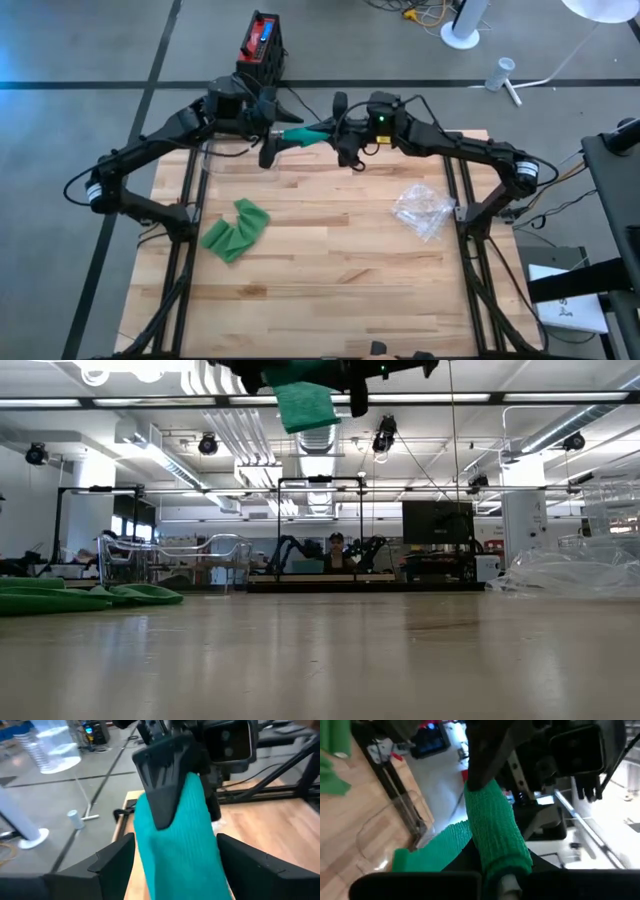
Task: Roll bandage
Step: Roll the blue bandage
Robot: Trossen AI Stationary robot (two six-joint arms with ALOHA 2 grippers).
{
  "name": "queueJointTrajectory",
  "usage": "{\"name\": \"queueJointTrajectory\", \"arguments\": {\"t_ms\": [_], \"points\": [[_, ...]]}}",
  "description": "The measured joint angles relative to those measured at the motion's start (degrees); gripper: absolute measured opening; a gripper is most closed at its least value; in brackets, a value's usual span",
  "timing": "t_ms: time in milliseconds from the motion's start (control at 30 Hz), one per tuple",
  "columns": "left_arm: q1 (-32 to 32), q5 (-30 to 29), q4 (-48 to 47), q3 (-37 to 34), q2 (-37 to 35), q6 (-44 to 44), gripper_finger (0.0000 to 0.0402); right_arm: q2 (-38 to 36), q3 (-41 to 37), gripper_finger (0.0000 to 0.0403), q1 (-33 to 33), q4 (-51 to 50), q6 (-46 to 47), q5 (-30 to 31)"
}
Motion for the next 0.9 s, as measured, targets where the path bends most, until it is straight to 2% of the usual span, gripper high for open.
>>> {"name": "queueJointTrajectory", "arguments": {"t_ms": [133,300,433,700,900], "points": [[-0.10,2.76,0.64,-0.15,1.64,-0.59,0.0250,-0.06,3.74,0.0019,-0.30,-9.53,0.91,-2.14],[-0.09,7.68,2.06,-0.21,3.24,-1.18,0.0227,-0.06,6.28,0.0019,-0.37,-14.91,2.45,-3.50],[-0.11,8.20,2.99,-0.21,3.72,-1.29,0.0214,-0.04,8.40,0.0019,-0.77,-19.39,3.57,-4.70],[-0.09,8.29,3.34,-0.21,4.33,-2.39,0.0199,0.02,9.52,0.0024,-1.08,-20.96,5.66,-5.12],[-0.10,8.48,3.51,-0.19,5.68,-5.01,0.0188,0.05,9.52,0.0019,-1.20,-21.21,3.81,-5.09]]}}
